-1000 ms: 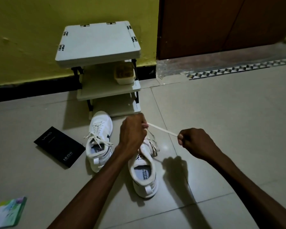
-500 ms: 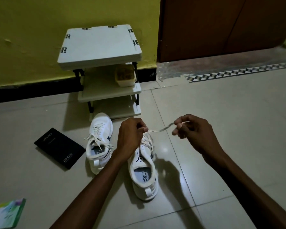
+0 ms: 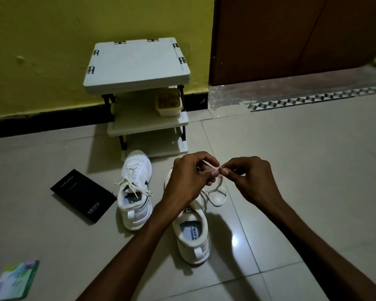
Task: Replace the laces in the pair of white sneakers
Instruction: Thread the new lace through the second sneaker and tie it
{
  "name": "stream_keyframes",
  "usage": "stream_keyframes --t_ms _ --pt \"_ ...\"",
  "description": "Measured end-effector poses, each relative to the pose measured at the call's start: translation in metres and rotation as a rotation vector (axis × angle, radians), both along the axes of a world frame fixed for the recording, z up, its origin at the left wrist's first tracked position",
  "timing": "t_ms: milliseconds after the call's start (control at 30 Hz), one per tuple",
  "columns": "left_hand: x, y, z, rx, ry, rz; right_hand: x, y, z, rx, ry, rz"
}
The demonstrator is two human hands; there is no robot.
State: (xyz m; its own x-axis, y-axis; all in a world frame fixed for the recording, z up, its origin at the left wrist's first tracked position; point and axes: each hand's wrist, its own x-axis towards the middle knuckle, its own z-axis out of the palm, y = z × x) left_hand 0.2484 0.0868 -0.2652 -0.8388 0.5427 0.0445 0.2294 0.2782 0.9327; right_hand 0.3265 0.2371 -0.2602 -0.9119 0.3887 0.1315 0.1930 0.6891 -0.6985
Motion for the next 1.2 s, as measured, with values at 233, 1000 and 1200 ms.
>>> stream_keyframes --t_ms 233,1000,1200 --pt "0.007 -0.004 0.005 0.051 -0.009 -0.047 0.002 -0.003 0.019 0.106 -0.133 0.059" --pt "0.011 -0.001 0.006 0.071 0.007 0.087 0.002 -0.008 0.012 -0.119 -0.186 0.244" --pt "0.008 -0.007 0.009 -0.034 0.044 0.030 0.001 -0.011 0.014 -0.055 -0.226 0.261"
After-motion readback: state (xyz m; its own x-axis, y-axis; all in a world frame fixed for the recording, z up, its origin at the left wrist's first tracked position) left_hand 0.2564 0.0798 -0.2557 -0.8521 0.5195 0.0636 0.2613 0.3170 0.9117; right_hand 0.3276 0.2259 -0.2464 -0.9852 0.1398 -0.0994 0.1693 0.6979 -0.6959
